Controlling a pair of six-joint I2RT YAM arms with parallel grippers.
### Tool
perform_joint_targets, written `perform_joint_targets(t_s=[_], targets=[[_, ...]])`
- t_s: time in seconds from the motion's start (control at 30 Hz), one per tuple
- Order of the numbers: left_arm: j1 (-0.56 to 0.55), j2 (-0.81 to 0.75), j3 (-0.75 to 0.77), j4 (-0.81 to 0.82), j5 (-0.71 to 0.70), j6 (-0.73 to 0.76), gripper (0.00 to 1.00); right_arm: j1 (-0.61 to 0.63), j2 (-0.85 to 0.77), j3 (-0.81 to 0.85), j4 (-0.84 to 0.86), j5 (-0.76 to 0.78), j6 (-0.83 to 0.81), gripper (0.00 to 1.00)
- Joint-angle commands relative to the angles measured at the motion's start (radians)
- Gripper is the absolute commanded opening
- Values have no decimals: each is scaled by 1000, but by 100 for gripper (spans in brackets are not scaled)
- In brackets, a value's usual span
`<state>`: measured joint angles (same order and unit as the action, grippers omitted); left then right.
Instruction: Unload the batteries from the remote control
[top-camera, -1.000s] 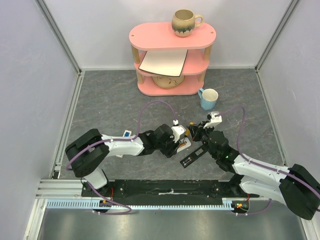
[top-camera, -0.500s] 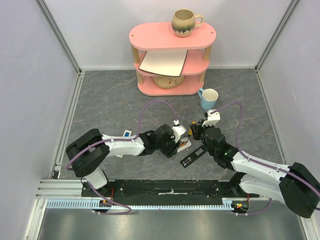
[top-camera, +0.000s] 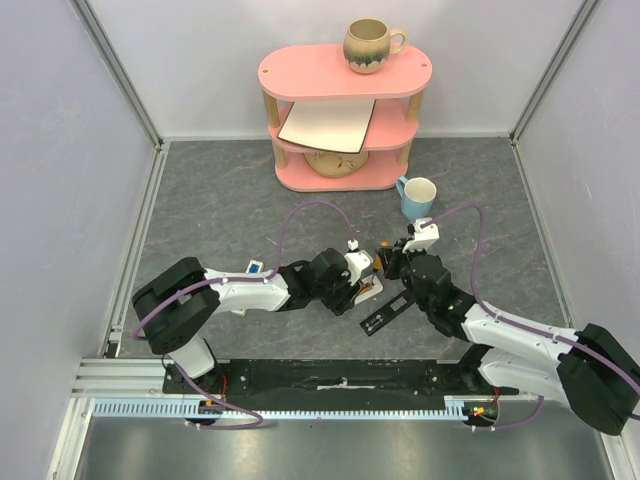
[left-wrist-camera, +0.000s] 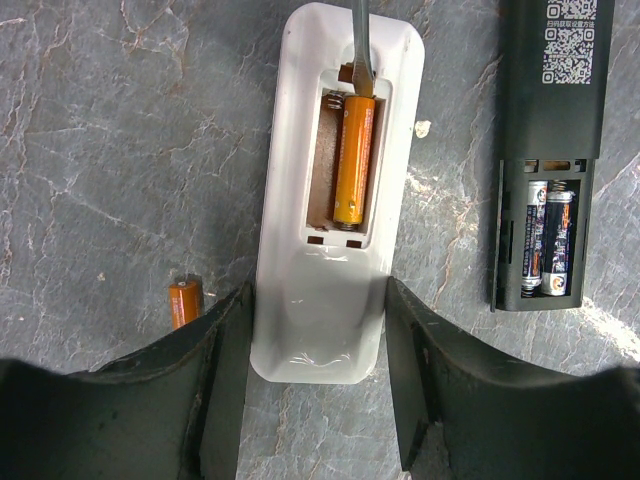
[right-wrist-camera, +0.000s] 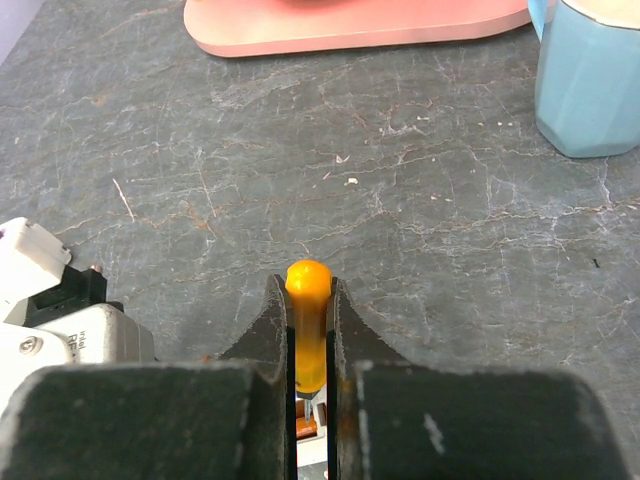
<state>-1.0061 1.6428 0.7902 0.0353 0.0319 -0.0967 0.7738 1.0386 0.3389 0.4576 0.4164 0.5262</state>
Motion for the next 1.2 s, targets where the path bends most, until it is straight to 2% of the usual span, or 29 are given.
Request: perform_joint_targets(t_s=[0.0,0.6,0.97,1.17], targets=[[-6,40,6,-18,-12,32,45,-2,15,14,39,12,-6,0],[-8,41,9,-18,-10,32,43,1,67,77,-69,53,-31,0],[-8,43,9,-20,-13,32,43,139,185,167,-163,272,-77,0],[-8,37,6,-18,-15,31,42,150,225,155,-165,262,-35,0]])
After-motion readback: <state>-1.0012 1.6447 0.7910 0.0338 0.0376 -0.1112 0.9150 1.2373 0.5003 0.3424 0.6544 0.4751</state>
